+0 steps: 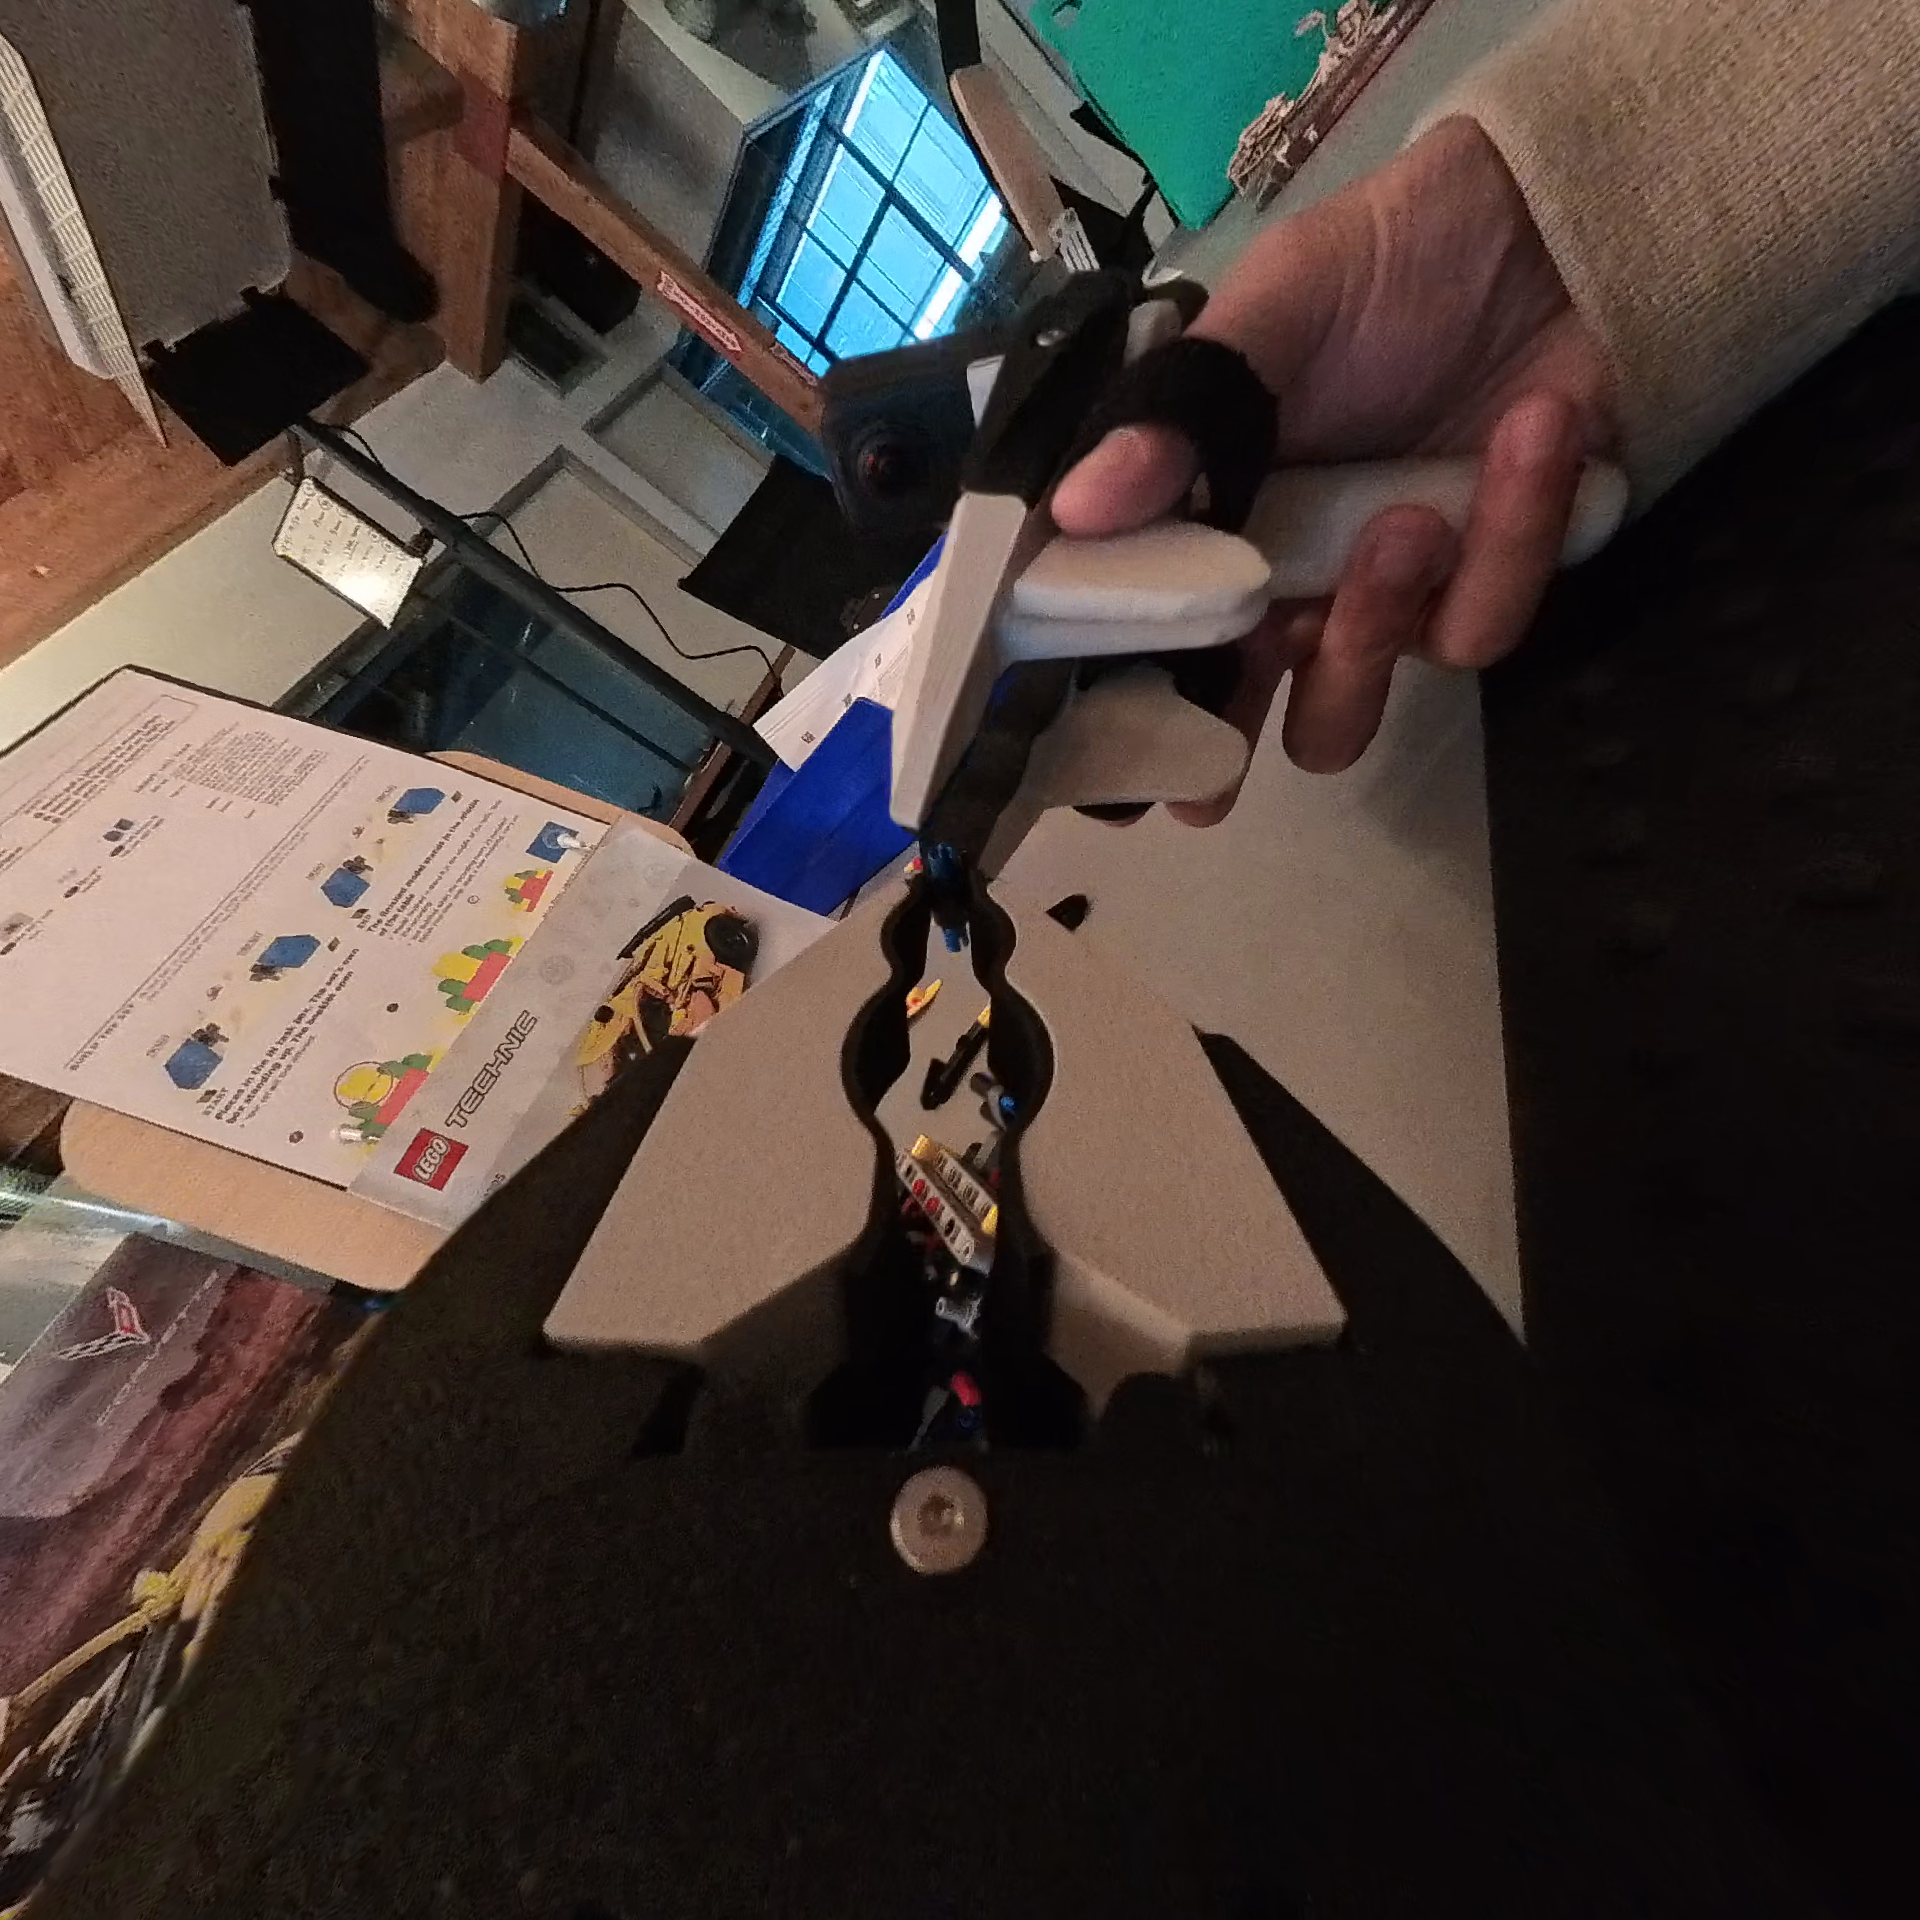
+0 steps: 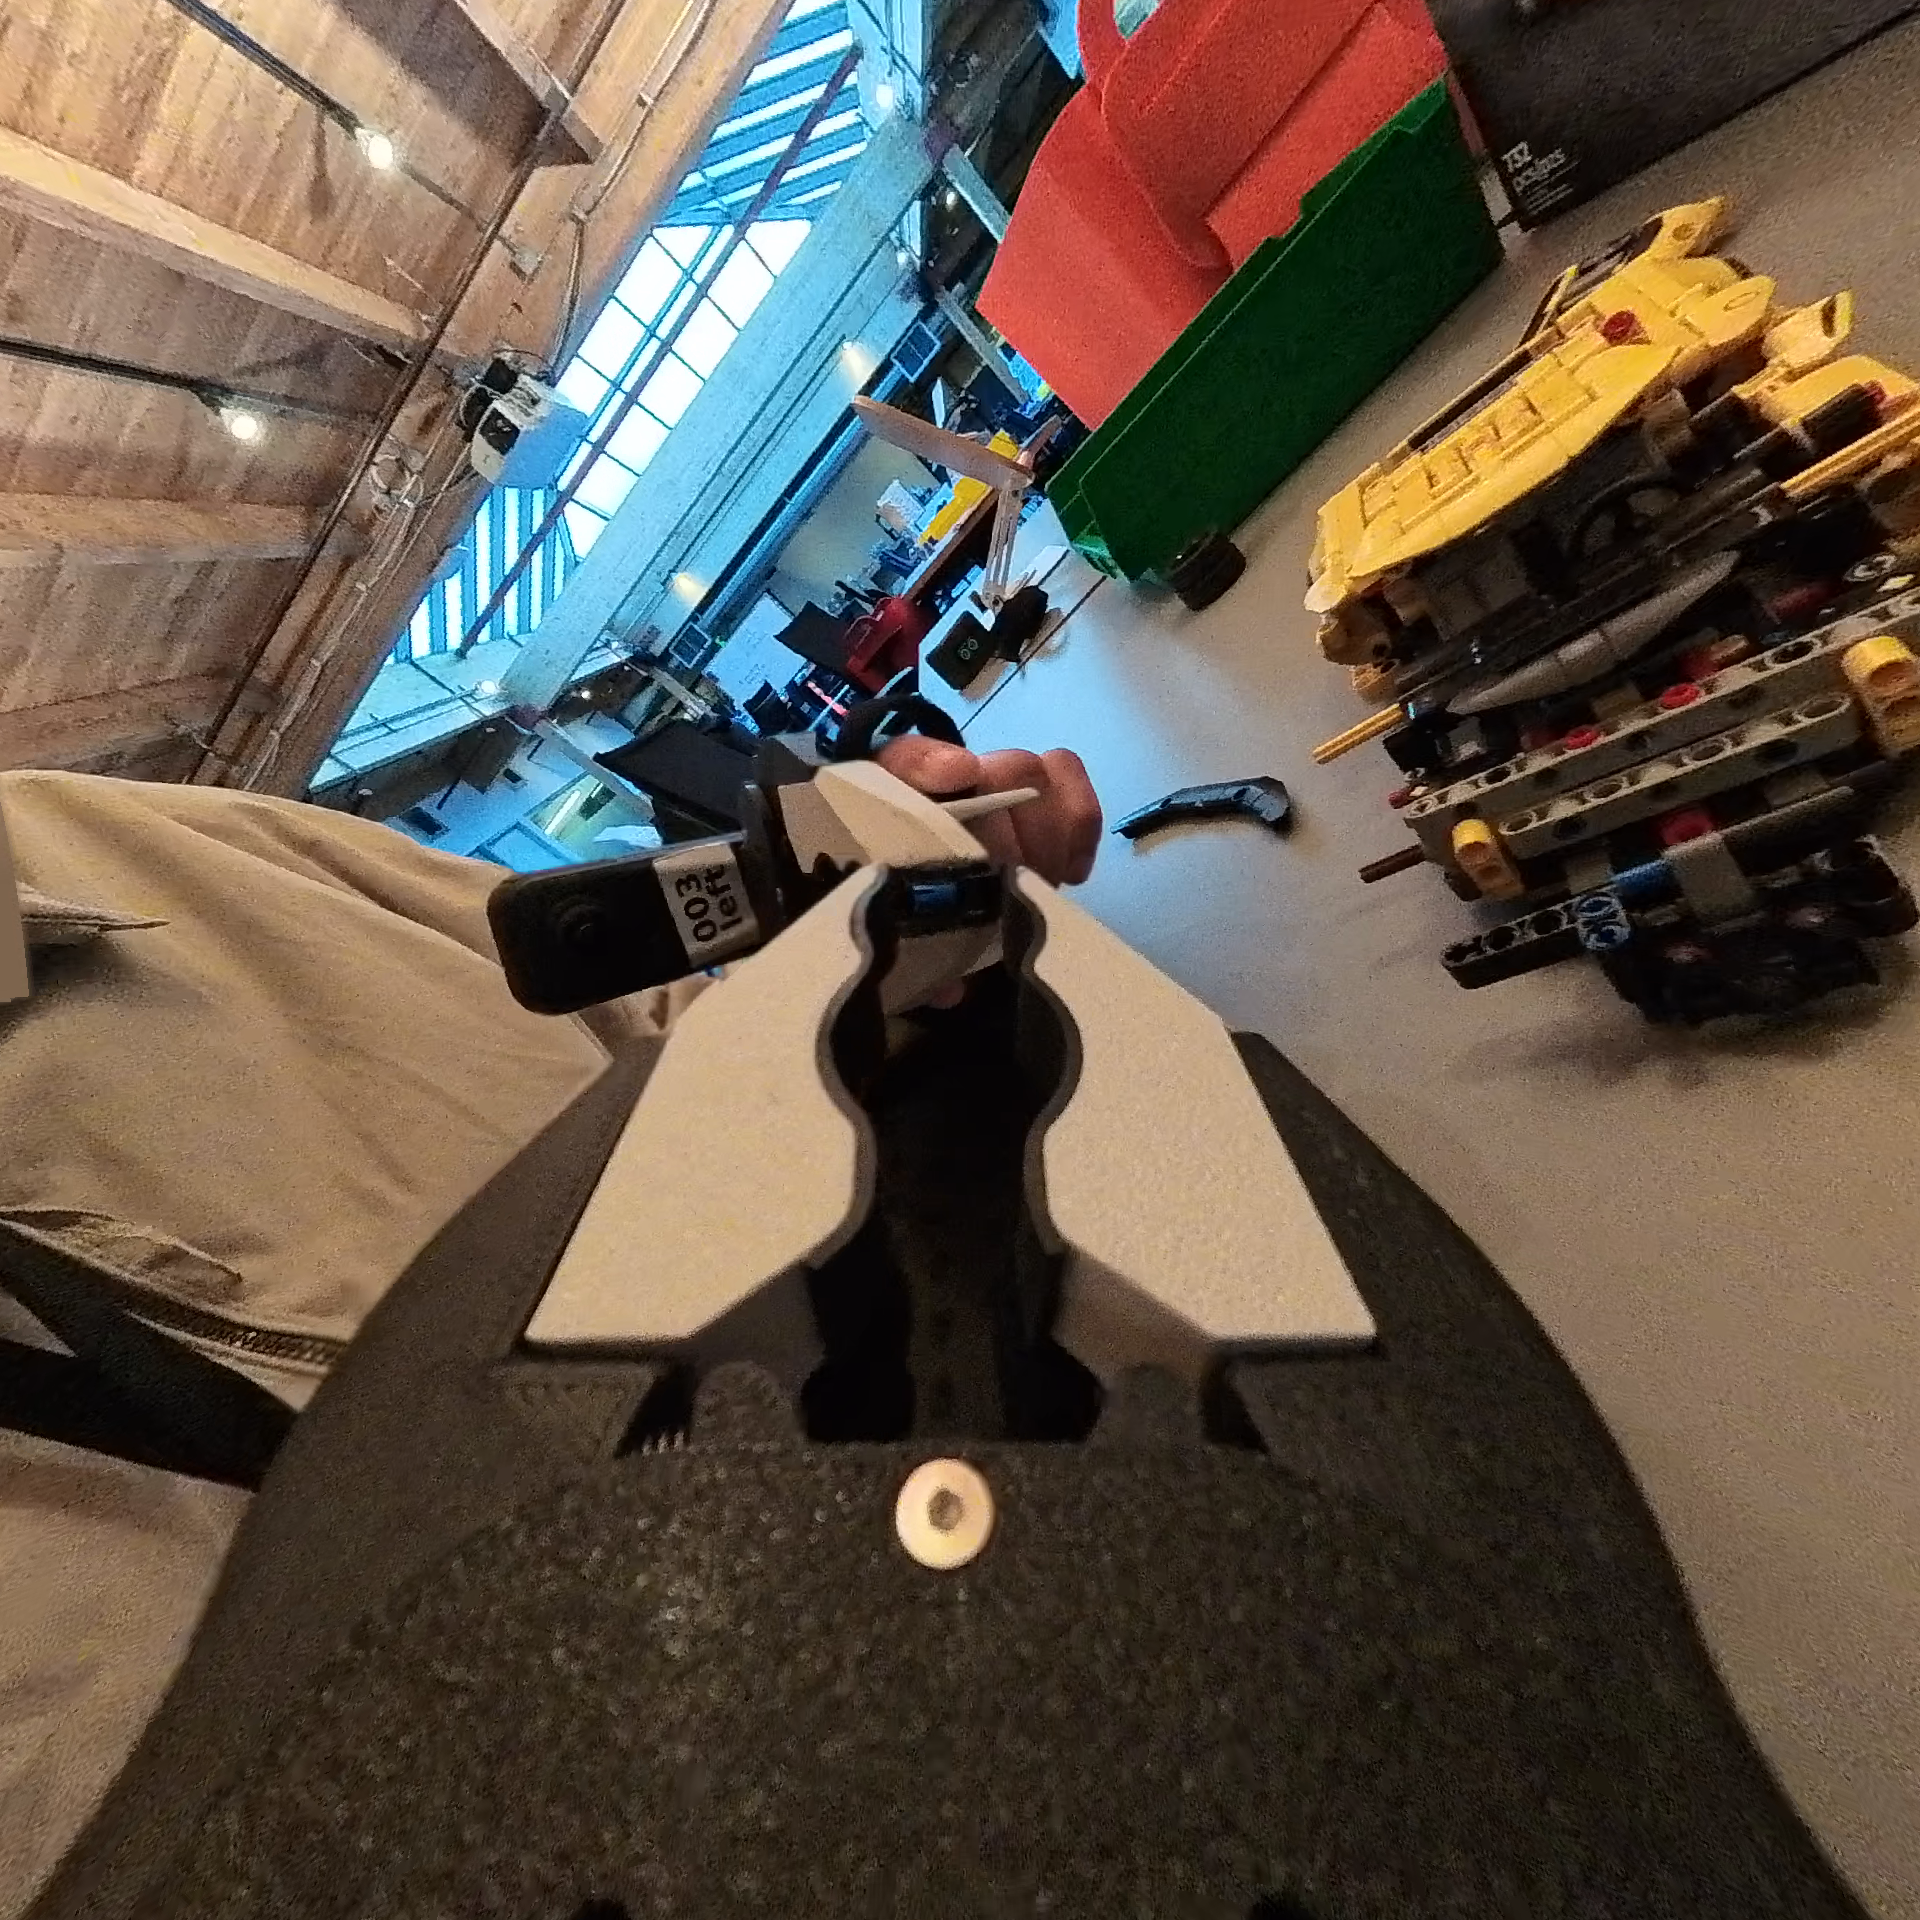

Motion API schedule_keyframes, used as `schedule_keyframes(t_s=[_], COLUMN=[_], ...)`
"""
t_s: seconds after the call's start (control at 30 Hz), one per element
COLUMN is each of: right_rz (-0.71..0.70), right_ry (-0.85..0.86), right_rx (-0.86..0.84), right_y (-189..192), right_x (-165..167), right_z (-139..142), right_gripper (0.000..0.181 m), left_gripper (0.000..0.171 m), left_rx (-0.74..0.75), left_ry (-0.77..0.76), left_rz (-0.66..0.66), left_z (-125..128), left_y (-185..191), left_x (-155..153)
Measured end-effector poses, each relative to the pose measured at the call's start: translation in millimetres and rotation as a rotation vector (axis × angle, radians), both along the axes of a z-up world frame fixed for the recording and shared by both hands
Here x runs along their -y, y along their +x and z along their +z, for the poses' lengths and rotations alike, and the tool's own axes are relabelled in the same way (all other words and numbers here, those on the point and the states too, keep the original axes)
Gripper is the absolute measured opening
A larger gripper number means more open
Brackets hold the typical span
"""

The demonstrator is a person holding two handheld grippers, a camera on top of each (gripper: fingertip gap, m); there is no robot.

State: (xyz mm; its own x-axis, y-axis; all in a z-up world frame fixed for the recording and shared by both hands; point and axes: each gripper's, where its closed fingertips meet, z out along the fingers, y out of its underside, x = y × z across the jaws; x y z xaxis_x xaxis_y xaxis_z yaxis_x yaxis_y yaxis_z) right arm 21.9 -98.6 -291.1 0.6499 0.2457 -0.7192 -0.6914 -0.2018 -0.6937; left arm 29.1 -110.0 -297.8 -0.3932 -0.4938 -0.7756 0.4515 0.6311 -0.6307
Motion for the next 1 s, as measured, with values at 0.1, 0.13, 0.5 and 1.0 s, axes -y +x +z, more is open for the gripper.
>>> schedule_keyframes(t_s=[0.1,0.13,0.5,1.0], right_rz=[-0.004,-0.007,-0.225,0.009], right_ry=[-0.001,-0.004,0.064,-0.083], right_rx=[0.018,0.021,0.861,1.25], right_y=[0,1,7,-15], right_x=[0,0,-8,-11], right_z=[0,-1,9,-13], right_gripper=[0.013,0.013,0.041,0.02], left_gripper=[0.006,0.006,0.006,0.005], left_rx=[-0.01,-0.01,-1.003,-1.622], left_ry=[-0.02,-0.016,-0.993,-1.189], left_rz=[-0.012,-0.009,-0.312,-0.588], left_z=[2,1,20,-1], left_y=[-1,-1,1,-15], left_x=[0,0,-16,-8])
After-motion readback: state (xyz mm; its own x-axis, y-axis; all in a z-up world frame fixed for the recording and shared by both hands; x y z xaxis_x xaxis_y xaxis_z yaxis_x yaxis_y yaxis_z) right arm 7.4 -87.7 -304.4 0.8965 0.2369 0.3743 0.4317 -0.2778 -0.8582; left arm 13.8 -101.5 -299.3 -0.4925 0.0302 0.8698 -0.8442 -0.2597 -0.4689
